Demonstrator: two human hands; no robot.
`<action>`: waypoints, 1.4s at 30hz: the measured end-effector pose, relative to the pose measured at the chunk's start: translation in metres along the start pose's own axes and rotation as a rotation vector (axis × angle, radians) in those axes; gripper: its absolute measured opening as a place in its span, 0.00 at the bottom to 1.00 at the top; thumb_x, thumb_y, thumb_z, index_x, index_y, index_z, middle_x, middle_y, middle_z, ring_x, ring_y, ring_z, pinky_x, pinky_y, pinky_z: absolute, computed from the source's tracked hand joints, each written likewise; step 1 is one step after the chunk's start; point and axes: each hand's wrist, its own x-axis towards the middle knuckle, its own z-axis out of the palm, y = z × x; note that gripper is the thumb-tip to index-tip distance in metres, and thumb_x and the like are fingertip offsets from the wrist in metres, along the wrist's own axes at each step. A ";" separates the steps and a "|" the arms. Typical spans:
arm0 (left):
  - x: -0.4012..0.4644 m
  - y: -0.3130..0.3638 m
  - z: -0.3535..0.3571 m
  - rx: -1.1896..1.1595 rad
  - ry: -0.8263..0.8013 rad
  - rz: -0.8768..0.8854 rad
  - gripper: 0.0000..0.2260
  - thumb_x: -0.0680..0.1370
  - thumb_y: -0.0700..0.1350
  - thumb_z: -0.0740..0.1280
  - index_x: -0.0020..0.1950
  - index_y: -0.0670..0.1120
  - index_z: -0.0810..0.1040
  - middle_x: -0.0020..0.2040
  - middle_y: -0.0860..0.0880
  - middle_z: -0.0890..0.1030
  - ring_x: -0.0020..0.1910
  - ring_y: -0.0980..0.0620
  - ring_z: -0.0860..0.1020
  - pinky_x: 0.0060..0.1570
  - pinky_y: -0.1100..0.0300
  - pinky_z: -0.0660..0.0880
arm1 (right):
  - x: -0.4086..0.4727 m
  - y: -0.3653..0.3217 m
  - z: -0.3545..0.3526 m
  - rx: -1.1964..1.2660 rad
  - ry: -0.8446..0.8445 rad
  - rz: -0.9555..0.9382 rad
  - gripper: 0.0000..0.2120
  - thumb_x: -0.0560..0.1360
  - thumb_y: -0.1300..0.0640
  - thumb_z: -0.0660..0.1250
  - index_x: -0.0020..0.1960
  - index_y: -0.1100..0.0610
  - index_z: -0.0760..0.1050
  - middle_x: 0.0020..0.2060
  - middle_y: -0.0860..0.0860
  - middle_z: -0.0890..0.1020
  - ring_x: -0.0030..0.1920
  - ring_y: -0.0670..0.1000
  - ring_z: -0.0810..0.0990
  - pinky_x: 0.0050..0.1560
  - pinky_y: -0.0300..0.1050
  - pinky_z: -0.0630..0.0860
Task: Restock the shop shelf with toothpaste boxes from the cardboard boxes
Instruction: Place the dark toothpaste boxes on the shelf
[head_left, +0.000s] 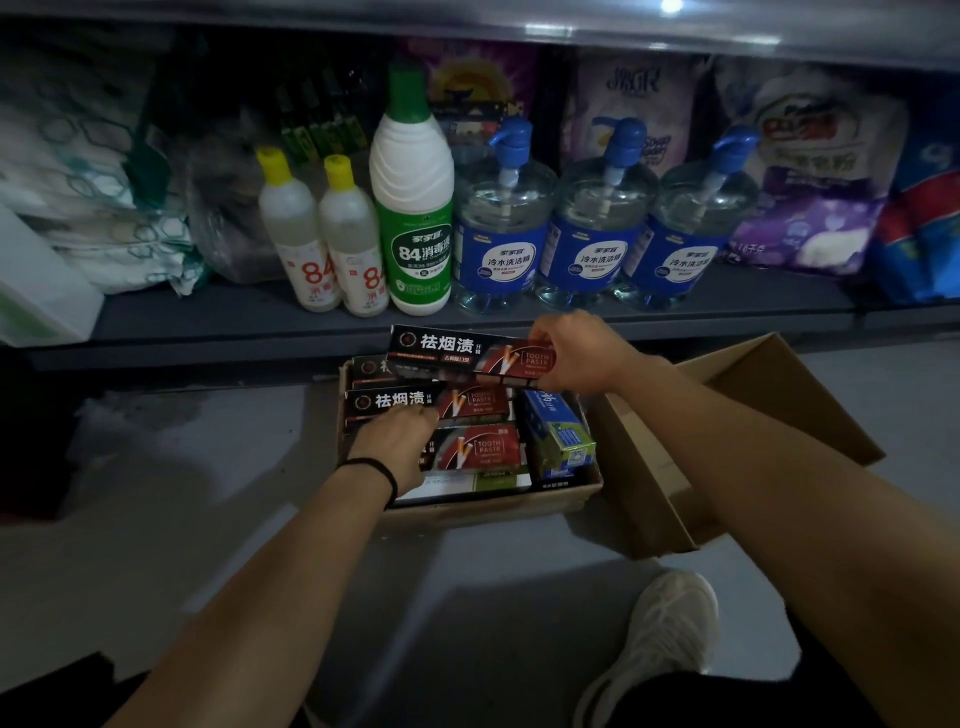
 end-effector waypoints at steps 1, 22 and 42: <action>-0.002 0.001 -0.007 -0.007 0.009 0.001 0.20 0.71 0.40 0.72 0.61 0.45 0.72 0.57 0.47 0.76 0.55 0.49 0.75 0.52 0.56 0.76 | -0.003 -0.002 -0.005 -0.006 0.009 -0.002 0.19 0.68 0.53 0.76 0.55 0.54 0.74 0.44 0.48 0.80 0.44 0.48 0.79 0.48 0.45 0.78; -0.134 -0.002 -0.243 0.155 0.477 0.029 0.23 0.65 0.50 0.75 0.57 0.51 0.73 0.55 0.52 0.76 0.57 0.50 0.74 0.51 0.52 0.76 | -0.116 -0.110 -0.213 -0.172 0.371 -0.089 0.21 0.63 0.56 0.77 0.54 0.55 0.77 0.44 0.50 0.81 0.43 0.52 0.78 0.42 0.44 0.76; -0.107 -0.122 -0.399 0.226 0.689 -0.073 0.21 0.68 0.50 0.74 0.58 0.52 0.72 0.56 0.52 0.76 0.55 0.51 0.73 0.49 0.53 0.74 | 0.026 -0.179 -0.331 -0.299 0.572 -0.214 0.21 0.66 0.54 0.76 0.57 0.56 0.75 0.47 0.51 0.81 0.44 0.51 0.78 0.46 0.45 0.78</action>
